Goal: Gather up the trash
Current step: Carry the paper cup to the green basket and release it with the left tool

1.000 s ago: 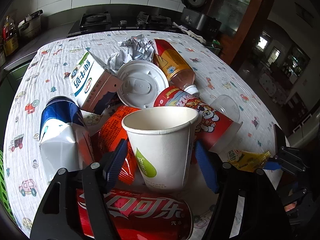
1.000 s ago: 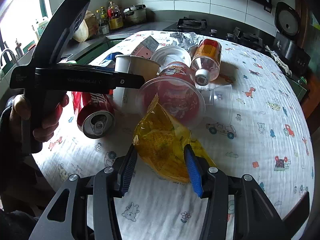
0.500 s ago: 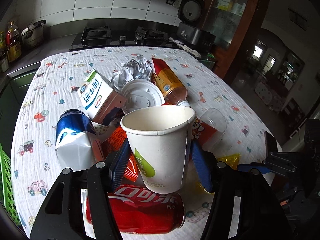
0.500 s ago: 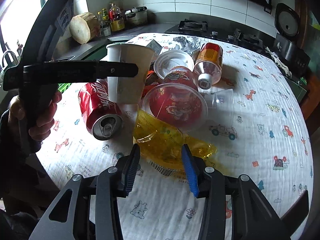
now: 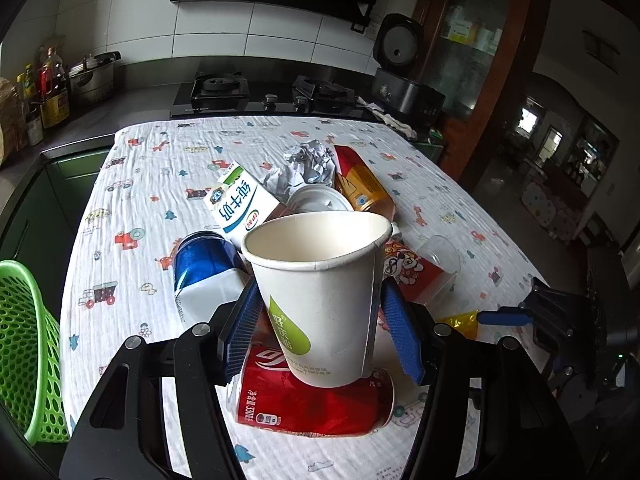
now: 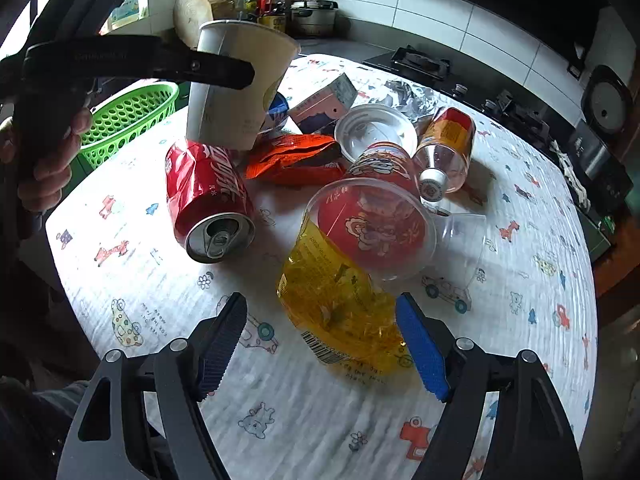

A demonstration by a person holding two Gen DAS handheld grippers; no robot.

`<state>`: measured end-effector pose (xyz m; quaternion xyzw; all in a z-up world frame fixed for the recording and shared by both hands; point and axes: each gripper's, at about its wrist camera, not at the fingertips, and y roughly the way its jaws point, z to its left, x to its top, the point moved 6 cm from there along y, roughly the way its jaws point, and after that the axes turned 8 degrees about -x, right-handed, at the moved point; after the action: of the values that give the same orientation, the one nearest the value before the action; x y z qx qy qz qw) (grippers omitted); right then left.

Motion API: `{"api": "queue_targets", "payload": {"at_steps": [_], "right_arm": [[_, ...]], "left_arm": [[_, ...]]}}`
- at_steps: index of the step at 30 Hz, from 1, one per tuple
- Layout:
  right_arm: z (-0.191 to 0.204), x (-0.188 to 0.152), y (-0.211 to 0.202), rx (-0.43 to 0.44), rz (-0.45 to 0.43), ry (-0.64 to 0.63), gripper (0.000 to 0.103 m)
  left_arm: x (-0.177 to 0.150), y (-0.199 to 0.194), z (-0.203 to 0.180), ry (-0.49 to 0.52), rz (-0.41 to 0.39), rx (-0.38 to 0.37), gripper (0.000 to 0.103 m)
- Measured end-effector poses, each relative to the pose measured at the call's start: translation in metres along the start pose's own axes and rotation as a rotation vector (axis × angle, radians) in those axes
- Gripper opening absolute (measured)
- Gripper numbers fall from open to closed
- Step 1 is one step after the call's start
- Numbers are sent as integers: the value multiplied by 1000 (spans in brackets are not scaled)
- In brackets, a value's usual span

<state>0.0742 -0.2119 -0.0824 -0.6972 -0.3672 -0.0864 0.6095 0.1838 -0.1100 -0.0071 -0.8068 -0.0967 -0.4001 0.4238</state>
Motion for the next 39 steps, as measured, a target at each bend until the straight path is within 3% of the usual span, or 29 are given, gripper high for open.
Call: {"api": "queue_targets", "payload": {"at_steps": [4, 8, 13, 21, 30, 39], "right_arm": [[5, 0, 15, 10, 40, -80, 73], [8, -3, 30, 1, 79, -125, 62], [8, -4, 32, -15, 81, -109, 48], [12, -2, 11, 8, 41, -35, 37], [28, 13, -22, 90, -24, 33, 32], [49, 20, -24, 122, 8, -70, 34]], "left_arm": [[-1, -9, 5, -2, -8, 19, 60], [-3, -18, 11, -8, -17, 35, 60], [-6, -30, 19, -19, -27, 54, 60], [-17, -60, 41, -52, -60, 95, 60], [-34, -103, 67, -110, -103, 169, 60], [-50, -142, 84, -144, -133, 244, 60]]}}
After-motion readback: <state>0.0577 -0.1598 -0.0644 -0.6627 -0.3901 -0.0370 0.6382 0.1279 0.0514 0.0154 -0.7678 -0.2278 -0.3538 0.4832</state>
